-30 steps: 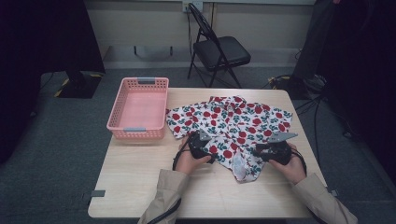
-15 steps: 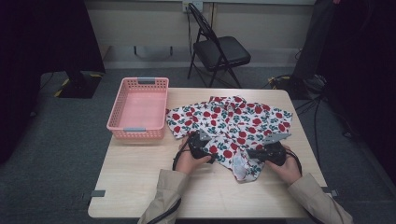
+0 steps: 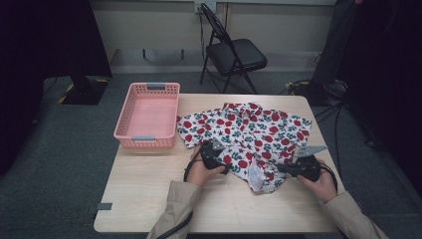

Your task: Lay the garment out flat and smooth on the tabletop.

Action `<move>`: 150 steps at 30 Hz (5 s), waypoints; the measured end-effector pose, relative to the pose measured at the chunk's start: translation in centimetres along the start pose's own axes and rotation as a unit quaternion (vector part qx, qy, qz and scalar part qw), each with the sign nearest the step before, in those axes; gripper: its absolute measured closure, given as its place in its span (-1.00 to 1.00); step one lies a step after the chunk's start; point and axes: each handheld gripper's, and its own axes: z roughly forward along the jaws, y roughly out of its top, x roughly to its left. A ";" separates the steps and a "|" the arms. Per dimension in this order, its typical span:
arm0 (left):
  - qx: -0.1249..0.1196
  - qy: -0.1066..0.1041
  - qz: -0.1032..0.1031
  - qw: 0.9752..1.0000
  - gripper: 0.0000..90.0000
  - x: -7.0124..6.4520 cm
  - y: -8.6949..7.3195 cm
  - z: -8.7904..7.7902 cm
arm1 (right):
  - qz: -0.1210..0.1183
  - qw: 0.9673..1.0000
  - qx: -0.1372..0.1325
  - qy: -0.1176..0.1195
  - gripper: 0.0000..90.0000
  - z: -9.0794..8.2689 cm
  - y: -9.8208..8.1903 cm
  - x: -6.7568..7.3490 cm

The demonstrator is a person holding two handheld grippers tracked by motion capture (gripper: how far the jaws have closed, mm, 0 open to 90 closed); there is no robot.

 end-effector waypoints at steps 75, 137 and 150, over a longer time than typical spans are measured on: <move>0.000 0.000 0.000 1.000 -0.74 0.0 0.0 0.0 | 0.018 0.999 -0.044 -0.013 0.82 -4.1 -1.5 -0.2; -0.011 -0.021 0.009 1.000 -0.67 -0.2 0.5 -1.0 | 0.038 0.994 -0.088 -0.055 0.10 -7.6 -1.4 -1.9; -0.001 -0.021 0.014 1.000 -0.67 -0.3 0.3 -0.6 | 0.031 0.999 -0.026 0.000 0.23 -0.5 -0.4 -0.8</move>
